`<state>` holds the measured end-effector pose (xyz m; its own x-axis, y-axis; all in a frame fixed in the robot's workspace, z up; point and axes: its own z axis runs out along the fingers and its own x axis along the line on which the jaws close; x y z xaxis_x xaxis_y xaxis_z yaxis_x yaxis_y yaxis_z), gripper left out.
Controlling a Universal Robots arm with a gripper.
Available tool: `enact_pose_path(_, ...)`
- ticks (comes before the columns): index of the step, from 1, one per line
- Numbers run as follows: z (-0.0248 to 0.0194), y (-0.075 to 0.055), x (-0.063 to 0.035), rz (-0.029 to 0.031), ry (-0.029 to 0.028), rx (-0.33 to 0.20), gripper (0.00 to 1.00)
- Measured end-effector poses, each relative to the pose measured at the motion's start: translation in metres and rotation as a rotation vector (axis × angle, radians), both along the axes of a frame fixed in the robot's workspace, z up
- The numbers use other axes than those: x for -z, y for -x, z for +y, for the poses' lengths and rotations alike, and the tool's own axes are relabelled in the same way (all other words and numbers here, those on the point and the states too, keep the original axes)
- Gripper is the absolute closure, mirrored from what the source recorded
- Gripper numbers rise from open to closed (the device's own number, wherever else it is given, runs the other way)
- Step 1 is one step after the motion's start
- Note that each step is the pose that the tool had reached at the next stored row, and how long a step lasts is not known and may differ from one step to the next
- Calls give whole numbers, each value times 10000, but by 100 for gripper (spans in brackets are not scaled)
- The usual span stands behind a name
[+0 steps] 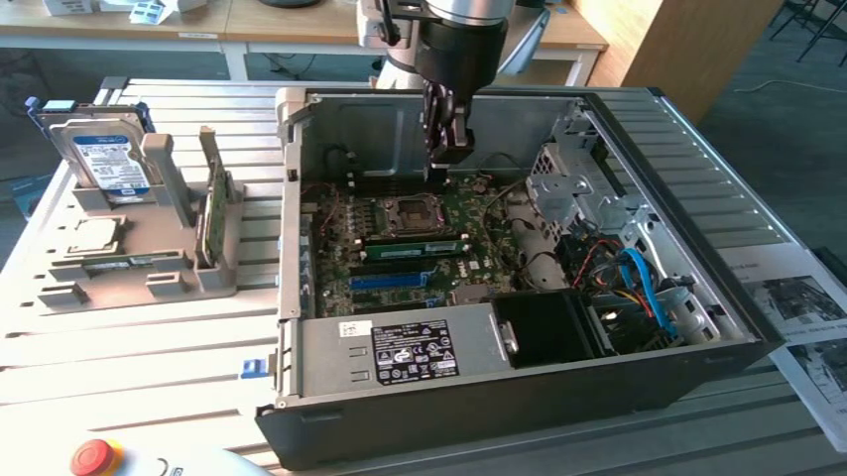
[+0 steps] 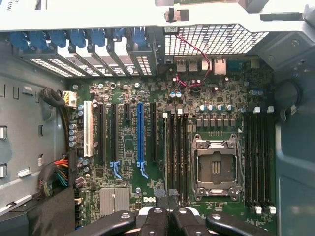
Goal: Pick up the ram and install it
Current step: 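Press down the ram until it locks into place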
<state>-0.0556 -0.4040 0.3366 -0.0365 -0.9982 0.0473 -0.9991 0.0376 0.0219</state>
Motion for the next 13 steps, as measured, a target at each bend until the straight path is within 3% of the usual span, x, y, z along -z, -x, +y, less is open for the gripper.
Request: enact_pose_path(13,0,0,0,0,0,211,90)
